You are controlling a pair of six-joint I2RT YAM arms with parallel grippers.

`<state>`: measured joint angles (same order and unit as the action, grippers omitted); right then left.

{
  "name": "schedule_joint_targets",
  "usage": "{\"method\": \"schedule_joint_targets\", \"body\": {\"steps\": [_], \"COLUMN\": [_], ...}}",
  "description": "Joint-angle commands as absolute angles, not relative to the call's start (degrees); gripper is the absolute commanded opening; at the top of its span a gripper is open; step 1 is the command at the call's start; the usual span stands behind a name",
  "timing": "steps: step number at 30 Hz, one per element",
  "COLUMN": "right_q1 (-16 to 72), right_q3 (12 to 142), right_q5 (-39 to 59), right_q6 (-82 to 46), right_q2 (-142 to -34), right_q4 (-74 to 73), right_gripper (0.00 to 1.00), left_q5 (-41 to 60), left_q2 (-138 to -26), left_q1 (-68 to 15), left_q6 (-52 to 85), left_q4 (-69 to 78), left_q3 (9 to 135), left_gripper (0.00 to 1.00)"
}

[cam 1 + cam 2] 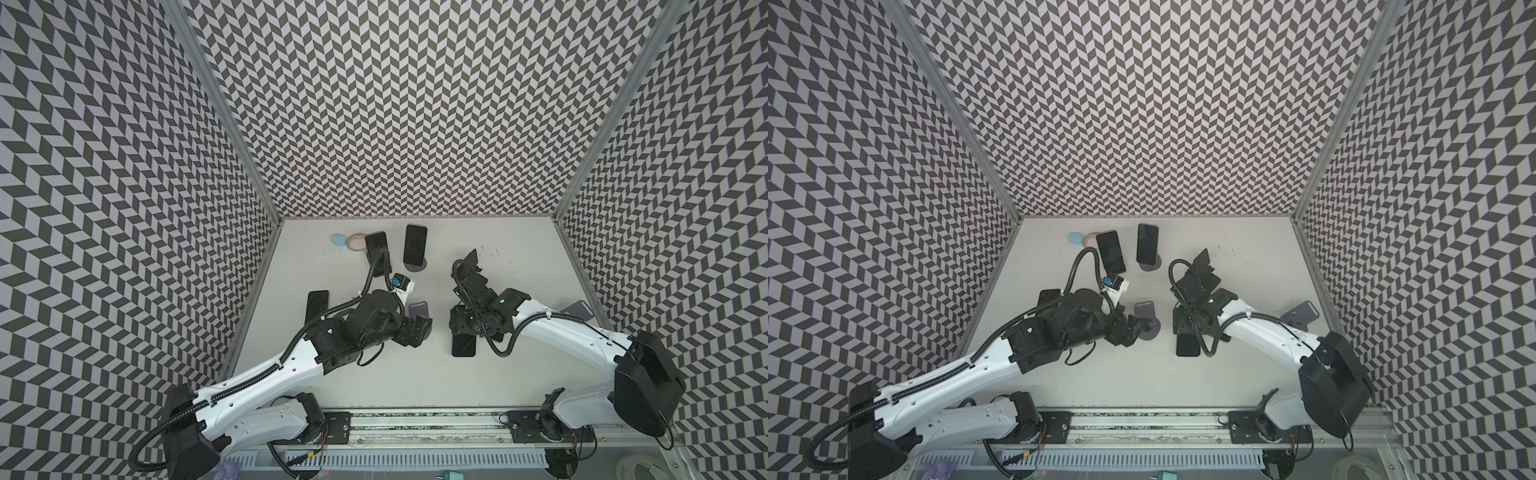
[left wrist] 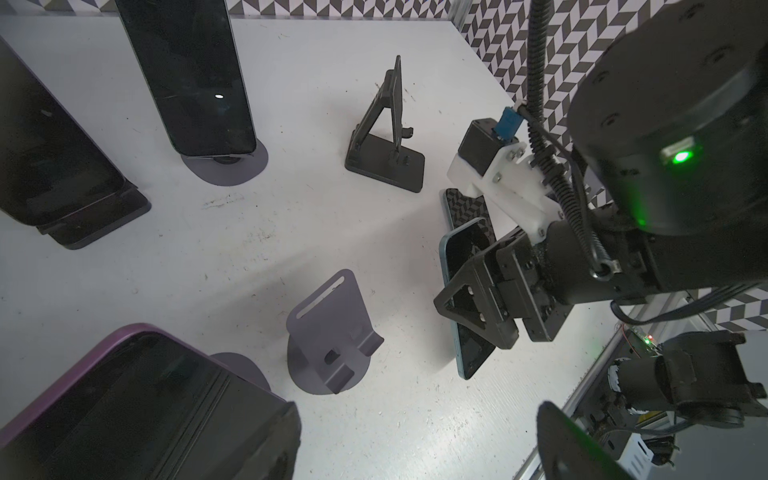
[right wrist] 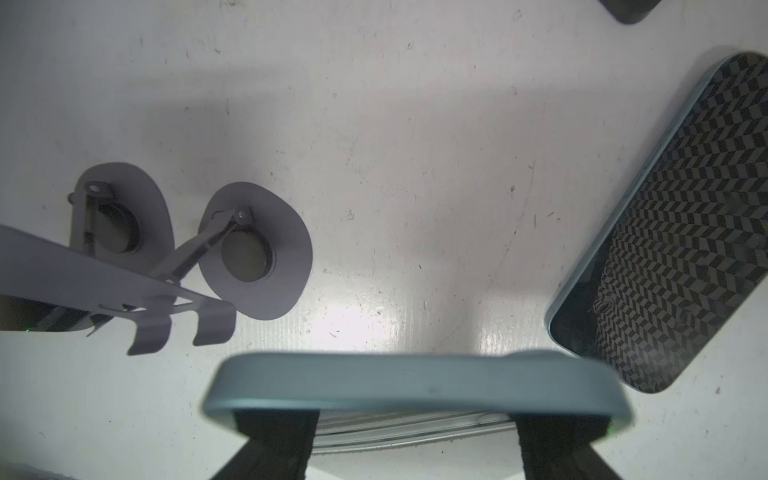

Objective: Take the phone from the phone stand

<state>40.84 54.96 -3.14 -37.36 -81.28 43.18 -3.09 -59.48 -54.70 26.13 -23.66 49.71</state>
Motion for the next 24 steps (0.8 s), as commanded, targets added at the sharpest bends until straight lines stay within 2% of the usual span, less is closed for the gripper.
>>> {"method": "schedule_joint_targets", "body": {"steps": [1,24], "right_q1": [39.8,39.0], "right_q3": [56.3,59.2], "right_q5": [-1.1,1.5], "right_q6": [-35.8,-34.0], "right_q2": [-82.5,-91.2], "right_q4": [40.2,39.3], "right_gripper": [0.54,0.54], "left_q5": [-2.6,-2.3], "left_q2": [-58.2,-53.8], "left_q1": [-54.2,-52.1], "left_q6": [25.3,24.8], "left_q4": [-23.0,-25.1], "left_q3": [50.7,48.7], "left_gripper": [0.89,0.89]}}
